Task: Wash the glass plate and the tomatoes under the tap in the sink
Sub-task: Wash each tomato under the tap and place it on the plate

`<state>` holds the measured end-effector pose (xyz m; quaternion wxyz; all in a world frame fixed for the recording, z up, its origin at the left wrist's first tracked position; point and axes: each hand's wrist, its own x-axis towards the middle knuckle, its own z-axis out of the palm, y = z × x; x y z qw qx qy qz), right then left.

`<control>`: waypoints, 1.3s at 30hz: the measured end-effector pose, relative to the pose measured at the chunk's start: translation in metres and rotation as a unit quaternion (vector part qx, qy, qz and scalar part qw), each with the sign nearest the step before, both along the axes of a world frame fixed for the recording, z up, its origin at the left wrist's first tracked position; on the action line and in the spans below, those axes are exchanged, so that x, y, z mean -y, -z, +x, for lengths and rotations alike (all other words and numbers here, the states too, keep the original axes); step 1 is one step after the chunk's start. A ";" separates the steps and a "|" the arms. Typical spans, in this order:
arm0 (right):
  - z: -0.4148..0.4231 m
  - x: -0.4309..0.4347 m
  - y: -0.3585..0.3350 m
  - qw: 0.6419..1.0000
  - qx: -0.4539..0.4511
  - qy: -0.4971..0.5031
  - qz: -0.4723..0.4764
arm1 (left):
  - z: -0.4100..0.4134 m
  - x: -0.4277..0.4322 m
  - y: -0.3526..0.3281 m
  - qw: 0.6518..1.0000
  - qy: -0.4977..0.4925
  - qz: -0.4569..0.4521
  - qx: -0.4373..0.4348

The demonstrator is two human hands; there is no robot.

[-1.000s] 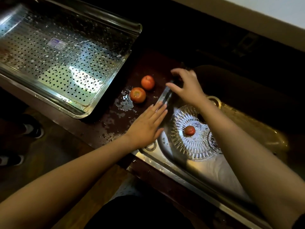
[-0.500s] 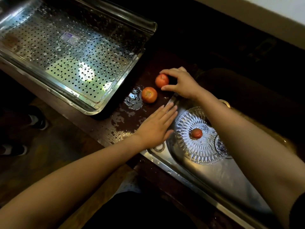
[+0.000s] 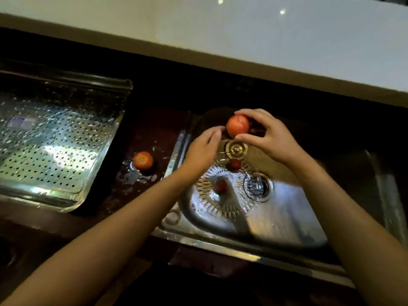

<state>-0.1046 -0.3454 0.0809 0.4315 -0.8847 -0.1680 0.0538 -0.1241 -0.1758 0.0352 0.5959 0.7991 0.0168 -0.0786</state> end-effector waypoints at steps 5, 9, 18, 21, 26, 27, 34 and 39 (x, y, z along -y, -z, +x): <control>-0.041 0.078 -0.012 0.993 0.027 0.106 -0.049 | 0.009 0.097 -0.030 0.962 0.104 -0.210 -0.141; -0.078 0.137 0.002 0.979 0.005 0.202 -0.019 | -0.001 0.165 -0.032 0.912 0.192 -0.281 -0.230; -0.133 0.206 0.043 0.758 -0.081 0.459 0.457 | -0.040 0.277 -0.023 0.827 0.270 -0.337 -0.361; -0.130 0.215 0.042 0.627 -0.054 0.561 0.538 | -0.048 0.306 -0.028 0.818 0.270 -0.330 -0.386; -0.128 0.230 0.042 0.597 -0.014 0.565 0.570 | -0.051 0.332 -0.029 0.826 0.268 -0.311 -0.386; -0.129 0.231 0.044 0.606 -0.019 0.560 0.564 | -0.051 0.333 -0.027 0.825 0.275 -0.309 -0.385; -0.143 0.234 0.051 0.680 -0.012 0.546 0.490 | -0.052 0.337 -0.013 0.829 0.315 -0.286 -0.363; -0.146 0.234 0.053 0.707 -0.021 0.564 0.425 | -0.052 0.336 -0.003 0.820 0.318 -0.306 -0.364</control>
